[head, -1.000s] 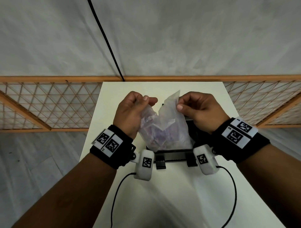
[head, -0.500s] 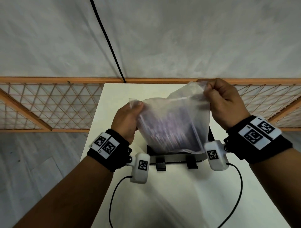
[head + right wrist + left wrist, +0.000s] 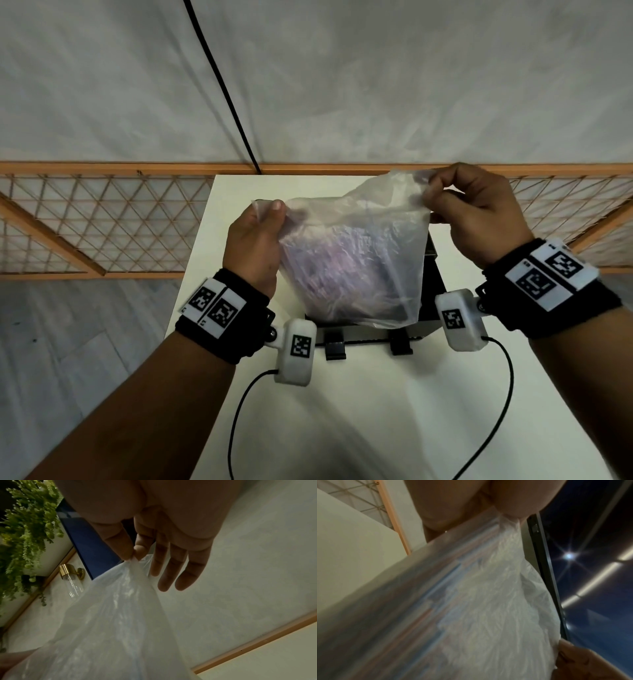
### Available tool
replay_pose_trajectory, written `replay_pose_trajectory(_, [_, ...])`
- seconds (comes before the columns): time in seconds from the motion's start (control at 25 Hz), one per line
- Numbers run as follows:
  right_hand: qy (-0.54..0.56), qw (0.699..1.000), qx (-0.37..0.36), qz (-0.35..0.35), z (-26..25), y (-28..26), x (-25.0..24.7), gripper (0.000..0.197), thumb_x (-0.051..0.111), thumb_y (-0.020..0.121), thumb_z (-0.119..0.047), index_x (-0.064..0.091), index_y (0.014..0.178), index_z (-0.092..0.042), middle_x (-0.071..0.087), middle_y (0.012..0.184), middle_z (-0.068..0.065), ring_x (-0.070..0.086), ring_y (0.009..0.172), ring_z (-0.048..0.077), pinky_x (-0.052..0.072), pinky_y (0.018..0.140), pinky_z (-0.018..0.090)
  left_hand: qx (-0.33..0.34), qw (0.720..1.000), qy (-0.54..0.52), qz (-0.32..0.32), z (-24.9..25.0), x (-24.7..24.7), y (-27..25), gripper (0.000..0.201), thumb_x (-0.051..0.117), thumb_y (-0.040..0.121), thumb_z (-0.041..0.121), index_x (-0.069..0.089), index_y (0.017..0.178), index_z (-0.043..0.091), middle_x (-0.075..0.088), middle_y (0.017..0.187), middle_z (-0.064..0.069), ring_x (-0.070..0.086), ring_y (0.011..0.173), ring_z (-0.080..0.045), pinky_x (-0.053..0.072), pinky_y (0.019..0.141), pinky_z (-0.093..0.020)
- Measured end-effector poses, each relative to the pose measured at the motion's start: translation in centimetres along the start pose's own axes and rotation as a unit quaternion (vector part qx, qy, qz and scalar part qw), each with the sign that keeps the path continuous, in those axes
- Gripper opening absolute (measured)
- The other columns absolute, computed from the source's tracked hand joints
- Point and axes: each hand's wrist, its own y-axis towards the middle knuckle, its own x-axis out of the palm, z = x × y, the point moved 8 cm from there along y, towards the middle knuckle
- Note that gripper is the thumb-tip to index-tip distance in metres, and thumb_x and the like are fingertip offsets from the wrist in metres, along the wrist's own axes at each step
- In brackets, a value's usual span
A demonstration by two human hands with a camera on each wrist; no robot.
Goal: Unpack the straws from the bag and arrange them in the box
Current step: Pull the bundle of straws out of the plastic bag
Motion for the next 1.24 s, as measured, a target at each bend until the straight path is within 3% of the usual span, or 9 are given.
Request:
replay_pose_trajectory(0.12, [-0.084,0.992,0.049,-0.086,1.7,-1.2,0.8,0.056,0.089,0.068,-0.021,0.051,0.109,-0.023,0.06,0.106,-0.005,0.061,0.077,0.022,0.053,0.069,0.036,0.013,1.0,0.005,0.013,-0.1,0.0,-0.1,0.029,0.047,0.104,0.015,0.061,0.105,-0.011,0.076,0.087,-0.007,0.072,0.09,-0.025,0.054,0.092,-0.048])
replay_pose_trajectory(0.2, [-0.299,0.92,0.112,-0.227,5.1,-3.3,2.1,0.07,0.09,0.063,-0.04,0.052,0.12,-0.028,0.061,0.107,-0.014,0.063,0.089,0.01,0.051,0.079,0.028,-0.002,1.0,0.001,0.026,-0.3,-0.2,0.0,0.033,0.047,0.105,0.017,0.06,0.111,-0.013,0.076,0.089,-0.009,0.072,0.092,-0.027,0.055,0.091,-0.048])
replay_pose_trajectory(0.28, [-0.401,0.85,0.144,-0.311,8.3,-5.3,2.3,0.048,0.086,0.069,-0.038,0.065,0.111,-0.028,0.069,0.098,-0.012,0.065,0.087,0.009,0.05,0.08,0.027,-0.011,0.999,-0.012,0.027,-0.4,-0.3,0.1,0.03,0.047,0.105,0.017,0.063,0.106,-0.009,0.076,0.091,-0.012,0.073,0.093,-0.03,0.057,0.088,-0.047])
replay_pose_trajectory(0.4, [-0.341,0.897,0.142,-0.242,9.5,-5.5,1.8,0.008,0.08,0.078,-0.021,0.073,0.079,-0.019,0.071,0.069,-0.002,0.068,0.066,0.014,0.052,0.066,0.026,-0.021,0.999,-0.017,0.026,-0.2,-0.3,0.0,0.029,0.045,0.105,0.015,0.065,0.103,-0.006,0.075,0.095,-0.017,0.072,0.093,-0.032,0.058,0.083,-0.042])
replay_pose_trajectory(0.72, [-0.387,0.896,0.103,-0.189,7.8,-4.3,0.6,0.02,0.077,0.073,-0.019,0.06,0.064,-0.015,0.057,0.056,-0.007,0.055,0.057,0.011,0.045,0.06,0.027,-0.026,0.999,-0.007,0.026,-0.1,-0.2,0.0,0.034,0.045,0.105,0.016,0.063,0.114,-0.011,0.074,0.098,-0.017,0.072,0.089,-0.028,0.06,0.076,-0.036])
replay_pose_trajectory(0.84, [-0.379,0.897,0.112,-0.198,6.1,-4.0,0.8,0.038,0.084,0.069,-0.034,0.062,0.098,-0.029,0.063,0.084,-0.018,0.063,0.075,0.007,0.048,0.068,0.025,-0.024,0.999,-0.008,0.023,0.2,-0.1,0.0,0.034,0.046,0.105,0.017,0.063,0.113,-0.011,0.074,0.1,-0.02,0.072,0.092,-0.032,0.06,0.078,-0.04])
replay_pose_trajectory(0.96, [-0.16,0.973,0.086,-0.145,2.8,-2.4,2.3,0.079,0.087,0.065,-0.042,0.045,0.131,-0.031,0.061,0.115,-0.021,0.064,0.097,0.0,0.049,0.075,0.015,-0.028,1.0,-0.009,0.0,0.5,0.7,-0.3,0.036,0.045,0.106,0.019,0.062,0.114,-0.012,0.076,0.097,-0.017,0.072,0.092,-0.032,0.059,0.074,-0.039])
replay_pose_trajectory(1.08, [-0.099,0.981,0.069,-0.149,1.6,-0.8,4.3,0.044,0.08,0.079,-0.033,0.065,0.12,-0.023,0.072,0.109,-0.008,0.068,0.102,0.007,0.054,0.087,0.027,-0.026,0.999,-0.013,-0.031,1.0,1.5,-0.7,0.042,0.046,0.105,0.024,0.059,0.116,-0.015,0.075,0.098,-0.017,0.072,0.094,-0.031,0.059,0.072,-0.037])
replay_pose_trajectory(1.24, [-0.075,0.993,0.029,-0.085,0.3,1.0,4.3,0.016,0.067,0.092,-0.026,0.075,0.093,-0.012,0.076,0.093,0.001,0.072,0.092,0.017,0.055,0.09,0.048,-0.007,0.997,-0.064,-0.051,2.1,1.1,-0.4,0.073,0.063,0.088,0.048,0.05,0.129,-0.011,0.065,0.125,-0.023,0.062,0.119,-0.038,0.049,0.101,-0.053])
